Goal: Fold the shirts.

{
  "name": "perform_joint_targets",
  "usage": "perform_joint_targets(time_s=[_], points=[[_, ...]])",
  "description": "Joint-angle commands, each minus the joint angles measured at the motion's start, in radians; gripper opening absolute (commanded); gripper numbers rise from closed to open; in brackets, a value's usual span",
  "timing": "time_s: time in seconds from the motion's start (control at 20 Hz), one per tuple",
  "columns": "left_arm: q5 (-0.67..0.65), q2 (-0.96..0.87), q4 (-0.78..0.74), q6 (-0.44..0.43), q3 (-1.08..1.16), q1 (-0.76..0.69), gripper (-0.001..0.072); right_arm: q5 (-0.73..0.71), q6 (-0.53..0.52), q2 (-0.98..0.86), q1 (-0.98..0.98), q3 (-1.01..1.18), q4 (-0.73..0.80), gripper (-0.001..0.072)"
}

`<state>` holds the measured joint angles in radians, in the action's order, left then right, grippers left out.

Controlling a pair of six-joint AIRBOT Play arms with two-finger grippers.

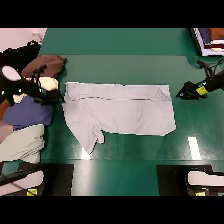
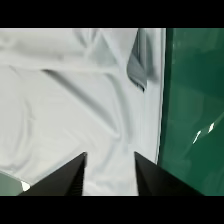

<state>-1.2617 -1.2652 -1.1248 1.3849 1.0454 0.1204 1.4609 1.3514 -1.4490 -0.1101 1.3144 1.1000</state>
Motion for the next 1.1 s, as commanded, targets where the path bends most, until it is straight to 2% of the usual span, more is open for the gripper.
perform_joint_targets(time_s=[0.0, 0.25, 0.4, 0.7, 0.75, 0.8, 0.85, 1.05], points=[[-0.014, 0.189, -0.015, 0.058, -0.26, -0.035, 0.0499, -0.015, -0.003, 0.118, -0.016, -0.101, 0.0, 0.0479], [0.097, 0.261, 0.084, 0.082, -0.509, -0.091, 0.0499, -0.058, -0.003, 0.206, -0.016, -0.238, -0.009, 0.0477], [0.2, 0.261, 0.187, 0.073, -0.559, -0.092, 0.0499, -0.051, -0.003, 0.216, -0.016, -0.261, -0.008, 0.0478], [0.365, 0.259, 0.288, 0.074, -0.612, -0.092, 0.0496, -0.067, -0.003, 0.216, -0.016, -0.261, -0.009, 0.0476], [0.377, 0.259, 0.288, 0.074, -0.611, -0.092, 0.0441, -0.062, -0.003, 0.216, -0.016, -0.261, -0.008, 0.0476], [0.374, 0.26, 0.292, 0.073, -0.611, -0.092, 0.0138, -0.048, -0.003, 0.216, -0.017, -0.261, -0.005, 0.0476], [0.37, 0.26, 0.297, 0.071, -0.609, -0.092, 0.0026, -0.035, -0.003, 0.216, -0.024, -0.263, 0.004, 0.0476], [0.261, 0.266, 0.298, 0.017, -0.541, -0.092, 0.0021, 0.032, 0.002, 0.216, -0.102, -0.385, 0.003, 0.0476]])
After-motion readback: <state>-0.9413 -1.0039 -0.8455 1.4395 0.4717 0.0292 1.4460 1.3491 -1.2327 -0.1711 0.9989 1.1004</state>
